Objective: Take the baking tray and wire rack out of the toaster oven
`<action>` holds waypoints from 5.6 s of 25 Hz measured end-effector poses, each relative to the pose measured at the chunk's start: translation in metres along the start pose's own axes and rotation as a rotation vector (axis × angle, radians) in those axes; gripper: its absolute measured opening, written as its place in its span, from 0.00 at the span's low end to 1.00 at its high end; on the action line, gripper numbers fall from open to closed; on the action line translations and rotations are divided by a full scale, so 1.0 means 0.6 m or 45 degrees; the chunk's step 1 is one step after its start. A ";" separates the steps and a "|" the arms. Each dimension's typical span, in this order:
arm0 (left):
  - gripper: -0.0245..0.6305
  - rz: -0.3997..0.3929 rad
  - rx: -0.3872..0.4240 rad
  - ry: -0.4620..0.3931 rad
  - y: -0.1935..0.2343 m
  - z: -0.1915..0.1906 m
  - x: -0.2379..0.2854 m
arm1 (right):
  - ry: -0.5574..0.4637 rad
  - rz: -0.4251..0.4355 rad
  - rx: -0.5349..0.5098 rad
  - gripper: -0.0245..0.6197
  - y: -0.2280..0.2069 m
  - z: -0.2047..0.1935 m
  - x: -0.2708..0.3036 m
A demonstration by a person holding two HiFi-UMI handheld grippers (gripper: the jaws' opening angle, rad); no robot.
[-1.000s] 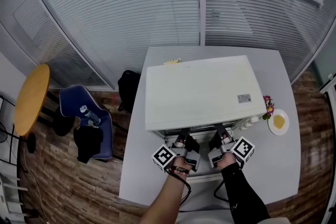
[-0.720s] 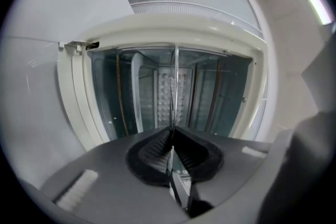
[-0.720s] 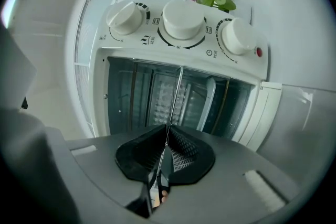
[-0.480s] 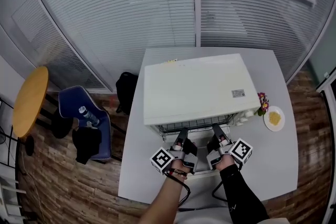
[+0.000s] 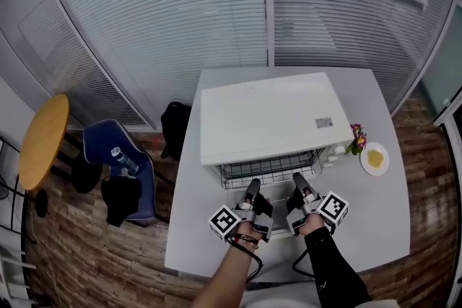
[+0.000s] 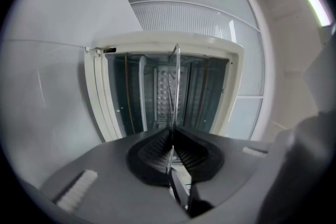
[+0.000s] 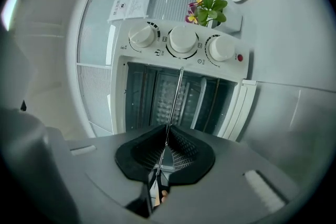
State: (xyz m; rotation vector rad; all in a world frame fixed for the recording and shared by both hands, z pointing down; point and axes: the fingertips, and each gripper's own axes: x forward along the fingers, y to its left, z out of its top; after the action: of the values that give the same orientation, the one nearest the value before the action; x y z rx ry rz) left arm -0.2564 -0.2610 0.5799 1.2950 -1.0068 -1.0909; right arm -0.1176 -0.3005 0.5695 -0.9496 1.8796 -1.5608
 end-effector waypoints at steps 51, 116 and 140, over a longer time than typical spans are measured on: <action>0.12 -0.003 -0.042 -0.002 0.014 0.023 0.037 | 0.033 0.088 0.022 0.05 -0.016 0.000 0.048; 0.12 -0.062 0.074 0.067 -0.037 -0.190 -0.184 | 0.070 0.079 -0.018 0.05 0.014 -0.034 -0.265; 0.13 -0.029 0.111 0.255 -0.020 -0.521 -0.084 | -0.077 0.041 -0.025 0.05 -0.045 0.232 -0.479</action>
State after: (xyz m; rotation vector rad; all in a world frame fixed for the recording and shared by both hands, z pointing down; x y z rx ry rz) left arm 0.0379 -0.1450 0.5577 1.4582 -0.8986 -0.9225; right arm 0.1722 -0.1643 0.5537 -0.9597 1.8622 -1.4814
